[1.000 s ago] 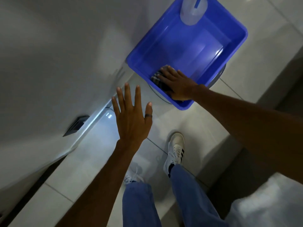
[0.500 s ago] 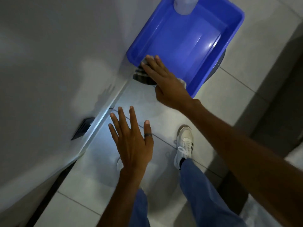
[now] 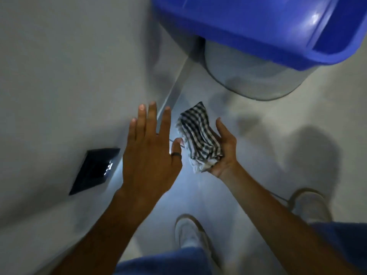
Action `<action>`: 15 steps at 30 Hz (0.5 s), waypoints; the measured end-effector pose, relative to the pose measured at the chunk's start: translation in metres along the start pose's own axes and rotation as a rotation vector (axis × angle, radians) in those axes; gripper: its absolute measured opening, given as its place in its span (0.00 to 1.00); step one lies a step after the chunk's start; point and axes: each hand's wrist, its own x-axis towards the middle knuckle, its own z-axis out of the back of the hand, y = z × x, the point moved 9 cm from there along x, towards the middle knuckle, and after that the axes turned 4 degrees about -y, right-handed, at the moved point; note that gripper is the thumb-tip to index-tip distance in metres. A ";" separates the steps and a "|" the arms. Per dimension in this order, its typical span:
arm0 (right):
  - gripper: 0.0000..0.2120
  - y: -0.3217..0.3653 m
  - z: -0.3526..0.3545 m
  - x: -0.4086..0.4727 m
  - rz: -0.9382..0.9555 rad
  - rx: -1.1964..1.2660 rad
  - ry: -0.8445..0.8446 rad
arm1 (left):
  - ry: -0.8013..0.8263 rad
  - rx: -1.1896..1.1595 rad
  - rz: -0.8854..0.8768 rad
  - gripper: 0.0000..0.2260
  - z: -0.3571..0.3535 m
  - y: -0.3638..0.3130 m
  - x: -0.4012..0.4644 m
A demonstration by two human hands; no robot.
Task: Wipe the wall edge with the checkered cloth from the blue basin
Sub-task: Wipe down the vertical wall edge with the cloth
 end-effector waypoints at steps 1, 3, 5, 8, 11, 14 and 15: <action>0.34 0.001 0.006 0.014 0.017 0.027 0.007 | -0.005 0.063 -0.024 0.35 -0.008 0.001 0.007; 0.32 0.008 0.013 0.038 0.068 0.060 0.009 | -0.025 0.151 -0.046 0.35 -0.020 0.003 0.020; 0.33 0.022 0.016 0.059 0.163 0.074 0.000 | -0.051 0.216 -0.079 0.35 -0.026 -0.001 0.030; 0.34 0.039 0.022 0.084 0.279 0.138 -0.064 | -0.091 0.332 -0.160 0.34 -0.030 -0.010 0.045; 0.35 0.041 0.018 0.106 0.309 0.216 -0.051 | -0.162 0.473 -0.184 0.36 -0.025 -0.007 0.059; 0.32 0.046 0.000 0.121 0.375 0.193 -0.007 | -0.229 0.581 -0.159 0.36 -0.015 0.000 0.073; 0.32 0.050 -0.006 0.121 0.432 0.162 -0.032 | -0.234 0.607 -0.158 0.36 -0.013 0.000 0.078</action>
